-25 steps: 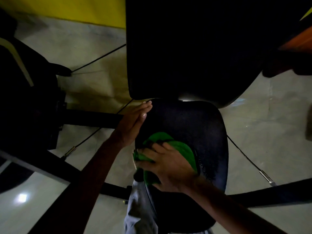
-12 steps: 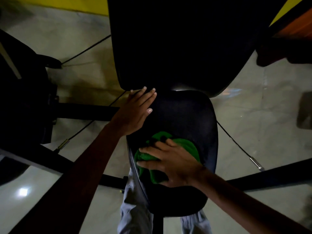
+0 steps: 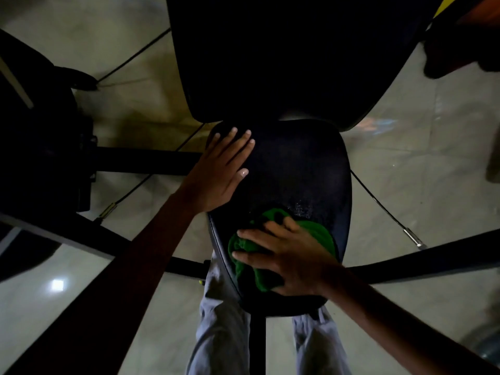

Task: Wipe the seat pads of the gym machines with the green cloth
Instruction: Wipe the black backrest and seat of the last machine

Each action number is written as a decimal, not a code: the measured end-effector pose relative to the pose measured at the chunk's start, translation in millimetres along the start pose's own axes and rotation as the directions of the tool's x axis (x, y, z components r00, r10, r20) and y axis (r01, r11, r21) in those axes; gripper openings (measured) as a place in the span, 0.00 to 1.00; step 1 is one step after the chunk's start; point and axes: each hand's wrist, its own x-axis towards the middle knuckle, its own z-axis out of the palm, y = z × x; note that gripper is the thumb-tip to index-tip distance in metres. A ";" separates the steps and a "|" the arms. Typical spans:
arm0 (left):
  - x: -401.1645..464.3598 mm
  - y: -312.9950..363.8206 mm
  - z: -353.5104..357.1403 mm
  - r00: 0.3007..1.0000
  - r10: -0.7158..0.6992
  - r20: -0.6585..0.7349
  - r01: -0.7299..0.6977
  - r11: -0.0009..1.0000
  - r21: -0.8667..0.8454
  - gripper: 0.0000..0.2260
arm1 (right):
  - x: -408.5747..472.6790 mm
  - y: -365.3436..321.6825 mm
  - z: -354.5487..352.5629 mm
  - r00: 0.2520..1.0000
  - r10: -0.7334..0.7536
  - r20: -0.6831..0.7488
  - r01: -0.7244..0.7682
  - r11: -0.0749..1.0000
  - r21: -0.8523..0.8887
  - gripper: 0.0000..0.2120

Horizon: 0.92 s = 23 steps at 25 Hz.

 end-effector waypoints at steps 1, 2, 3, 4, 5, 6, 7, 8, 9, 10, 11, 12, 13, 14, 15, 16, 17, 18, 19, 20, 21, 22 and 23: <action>-4.1 4.7 0.4 1.000 0.005 -0.002 -0.005 1.000 0.013 0.24 | 0.8 13.8 -0.4 1.000 0.019 -0.023 -0.019 1.000 -0.024 0.36; -6.4 8.2 0.5 1.000 0.002 -0.005 -0.002 1.000 0.021 0.24 | 3.5 30.2 -2.4 0.994 0.097 -0.059 -0.100 0.994 -0.042 0.34; -8.0 10.6 1.2 1.000 -0.007 -0.007 0.007 1.000 0.022 0.23 | 7.0 46.3 -6.3 0.970 0.221 -0.105 -0.226 0.973 -0.036 0.30; -8.6 11.5 2.0 1.000 -0.016 -0.011 0.016 1.000 0.020 0.23 | 9.9 59.3 -10.4 0.921 0.358 -0.153 -0.363 0.932 -0.005 0.26; -8.8 11.6 2.7 1.000 -0.020 -0.014 0.020 1.000 0.018 0.23 | 10.3 64.2 -12.8 0.865 0.469 -0.177 -0.470 0.882 0.041 0.24; -8.9 11.7 3.3 1.000 -0.017 -0.016 0.018 1.000 0.018 0.23 | 7.2 61.2 -11.9 0.830 0.525 -0.189 -0.523 0.850 0.066 0.23; -9.0 11.8 3.5 1.000 -0.012 -0.019 0.013 1.000 0.022 0.23 | 2.1 51.1 -8.4 0.830 0.521 -0.198 -0.522 0.851 0.053 0.24; -9.5 12.1 3.1 1.000 -0.010 -0.024 0.010 1.000 0.024 0.22 | -4.3 34.7 -4.4 0.861 0.476 -0.180 -0.479 0.877 0.031 0.25; -10.3 12.5 2.9 1.000 -0.008 -0.030 0.009 1.000 0.025 0.22 | -11.3 15.3 -1.0 0.902 0.411 -0.134 -0.412 0.911 0.022 0.28; -10.6 13.1 2.9 0.999 -0.009 -0.037 0.010 1.000 0.021 0.22 | -17.7 -3.9 1.4 0.938 0.337 -0.081 -0.336 0.942 0.024 0.33; -10.9 14.1 2.9 0.999 -0.014 -0.043 0.015 1.000 0.016 0.22 | -24.0 -19.9 3.7 0.965 0.260 -0.040 -0.259 0.965 0.036 0.37; -11.3 15.3 3.3 0.999 -0.023 -0.046 0.023 1.000 0.014 0.22 | -28.3 -32.3 4.7 0.981 0.193 -0.005 -0.193 0.980 0.048 0.39; -11.6 16.3 4.0 0.998 -0.031 -0.047 0.032 0.999 0.016 0.22 | -29.1 -38.3 3.4 0.991 0.131 0.029 -0.133 0.990 0.043 0.39; -11.4 17.0 5.0 0.998 -0.035 -0.051 0.036 0.999 0.020 0.22 | -26.3 -37.3 0.5 0.996 0.077 0.044 -0.078 0.997 0.028 0.39; -10.4 16.7 6.0 0.998 -0.034 -0.057 0.035 0.999 0.024 0.22 | -20.0 -32.1 -2.1 0.999 0.040 0.032 -0.040 0.999 0.008 0.38; -9.3 15.6 7.1 0.998 -0.026 -0.062 0.028 0.999 0.029 0.22 | -10.6 -25.6 -3.9 0.999 0.033 0.012 -0.033 0.999 -0.001 0.36; -8.9 14.6 8.5 0.998 -0.018 -0.064 0.020 0.999 0.032 0.22 | -0.1 -20.7 -4.6 0.998 0.063 -0.017 -0.063 0.998 0.008 0.34; -8.8 13.6 9.2 0.998 -0.015 -0.067 0.017 0.999 0.036 0.22 | 9.6 -18.8 -3.9 0.991 0.125 -0.041 -0.124 0.992 0.032 0.31; -9.1 12.5 9.5 0.997 -0.017 -0.072 0.020 0.999 0.040 0.22 | 17.4 -21.6 -2.0 0.978 0.200 -0.062 -0.197 0.979 0.059 0.28; -9.5 12.7 10.1 0.997 -0.023 -0.071 0.026 0.999 0.042 0.22 | 19.9 -29.9 0.4 0.964 0.255 -0.072 -0.249 0.965 0.076 0.27; -10.0 13.7 9.9 0.997 -0.030 -0.065 0.032 0.999 0.041 0.22 | 16.1 -41.3 4.1 0.963 0.262 -0.066 -0.257 0.964 0.068 0.27; -10.2 15.6 9.0 0.998 -0.036 -0.059 0.038 0.999 0.038 0.22 | 7.4 -53.6 6.8 0.974 0.223 -0.036 -0.221 0.974 0.048 0.28; -10.2 17.4 7.4 0.998 -0.041 -0.053 0.042 0.999 0.030 0.22 | -4.7 -64.5 9.1 0.987 0.161 -0.010 -0.160 0.986 0.037 0.29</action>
